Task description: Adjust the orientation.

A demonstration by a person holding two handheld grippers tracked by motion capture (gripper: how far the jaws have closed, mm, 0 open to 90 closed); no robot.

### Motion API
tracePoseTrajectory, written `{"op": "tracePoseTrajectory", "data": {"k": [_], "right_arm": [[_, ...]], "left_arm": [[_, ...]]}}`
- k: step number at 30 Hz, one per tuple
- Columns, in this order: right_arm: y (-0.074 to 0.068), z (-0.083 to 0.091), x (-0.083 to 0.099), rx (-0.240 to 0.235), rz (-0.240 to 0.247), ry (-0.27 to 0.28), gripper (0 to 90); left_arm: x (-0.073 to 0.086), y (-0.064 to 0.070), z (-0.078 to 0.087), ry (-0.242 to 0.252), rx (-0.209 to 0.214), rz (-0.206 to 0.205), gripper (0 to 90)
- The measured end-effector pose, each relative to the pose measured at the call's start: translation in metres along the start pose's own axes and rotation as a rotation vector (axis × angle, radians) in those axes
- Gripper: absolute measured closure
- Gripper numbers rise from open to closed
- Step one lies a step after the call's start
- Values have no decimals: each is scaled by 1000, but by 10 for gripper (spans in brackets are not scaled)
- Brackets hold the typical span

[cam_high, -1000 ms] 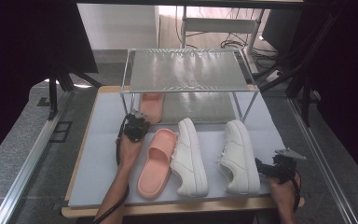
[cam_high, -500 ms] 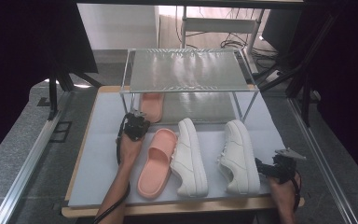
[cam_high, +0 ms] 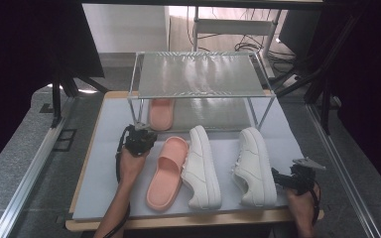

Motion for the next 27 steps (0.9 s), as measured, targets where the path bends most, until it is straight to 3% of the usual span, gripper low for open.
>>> {"op": "tracePoseTrajectory", "data": {"k": [4, 20, 27], "right_arm": [[0, 0, 0, 0, -1, -1, 57], [0, 0, 0, 1, -1, -1, 57], [0, 0, 0, 1, 0, -1, 57]], "left_arm": [[4, 2, 13, 13, 14, 4, 720], [23, 18, 76, 31, 59, -7, 685], [30, 29, 87, 33, 86, -16, 680]]}}
Point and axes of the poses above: each handheld gripper's, and its own axes: z roughly backward along the jaws, x roughly out of its underside, y roughly to its right, the point moved 4 cm from there along -z, roughly forward along the jaws, and after that the axes turned 9 degrees about y, right-handed, at the moved point
